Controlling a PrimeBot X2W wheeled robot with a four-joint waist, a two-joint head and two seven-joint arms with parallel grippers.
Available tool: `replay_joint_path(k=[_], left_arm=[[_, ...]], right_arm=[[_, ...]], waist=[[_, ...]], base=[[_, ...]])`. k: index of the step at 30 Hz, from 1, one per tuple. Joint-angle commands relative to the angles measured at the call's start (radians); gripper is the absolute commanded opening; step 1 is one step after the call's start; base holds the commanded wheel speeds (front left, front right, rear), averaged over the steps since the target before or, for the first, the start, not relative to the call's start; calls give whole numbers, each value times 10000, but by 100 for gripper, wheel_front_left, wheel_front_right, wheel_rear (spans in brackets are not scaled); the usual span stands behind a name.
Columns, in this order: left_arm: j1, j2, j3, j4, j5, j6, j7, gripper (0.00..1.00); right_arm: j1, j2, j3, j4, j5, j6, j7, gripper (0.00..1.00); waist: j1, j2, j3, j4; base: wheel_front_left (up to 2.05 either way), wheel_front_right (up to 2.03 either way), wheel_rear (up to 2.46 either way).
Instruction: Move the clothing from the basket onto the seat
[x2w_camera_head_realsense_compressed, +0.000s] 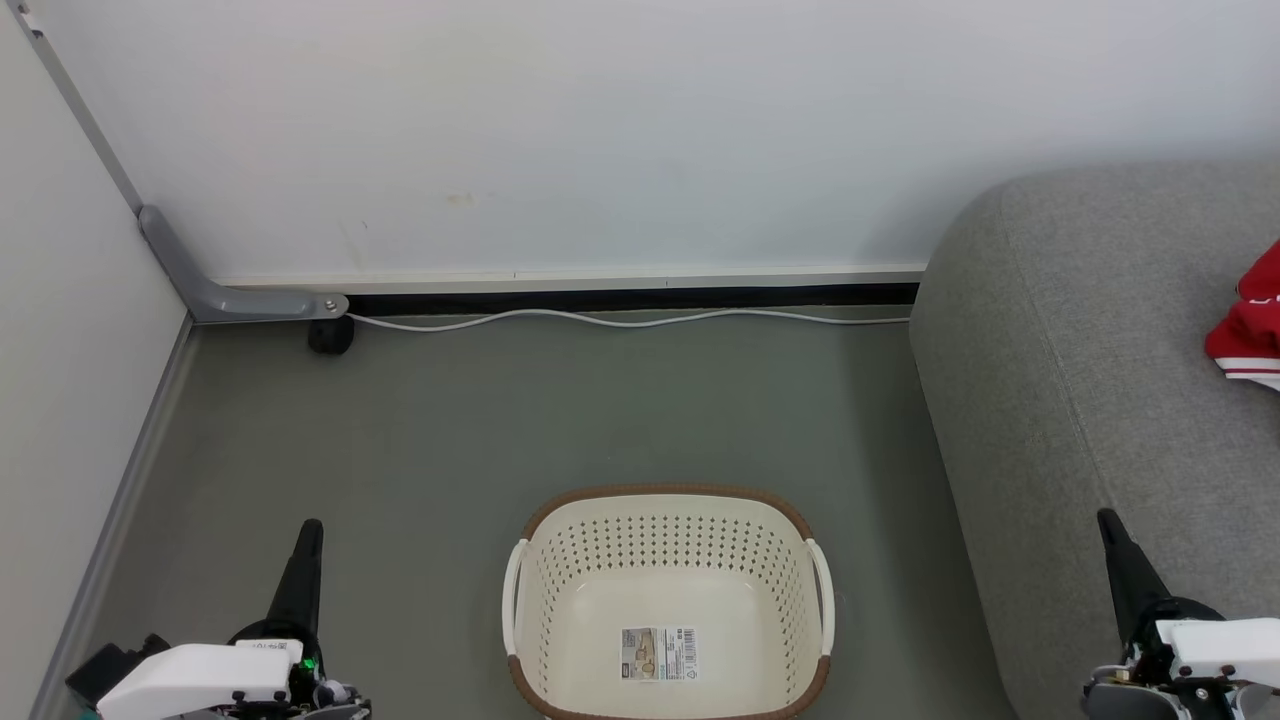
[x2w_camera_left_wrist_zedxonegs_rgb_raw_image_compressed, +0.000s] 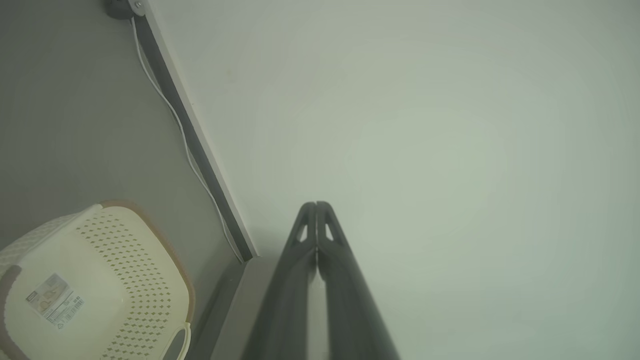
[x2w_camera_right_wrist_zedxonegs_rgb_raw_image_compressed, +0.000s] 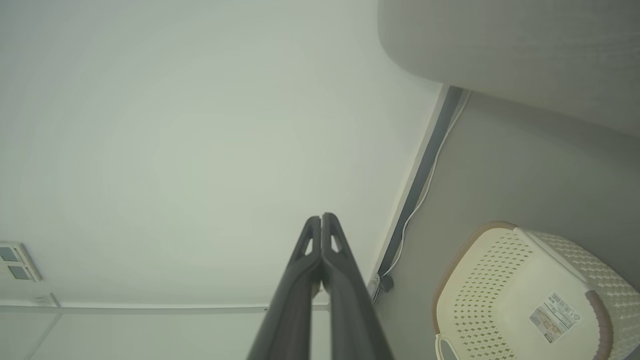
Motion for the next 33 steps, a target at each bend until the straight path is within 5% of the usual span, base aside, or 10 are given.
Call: replay_joint_path(k=[1, 11, 33], left_arm=[[-601, 170, 344, -319, -351, -106, 100, 0], [-730, 181, 452, -370, -1369, -161, 361, 0], [-730, 181, 451, -371, -1370, -161, 361, 0]], right_arm=[[-449, -52, 108, -388, 328, 42, 144, 0], [-480, 47, -76, -506, 1207, 44, 406, 0], [-480, 47, -73, -506, 1209, 44, 404, 0]], waist=[[0, 0, 1, 1], [0, 0, 9, 7], [0, 0, 9, 7]], base=[[0, 0, 0], [0, 0, 0], [0, 0, 0]])
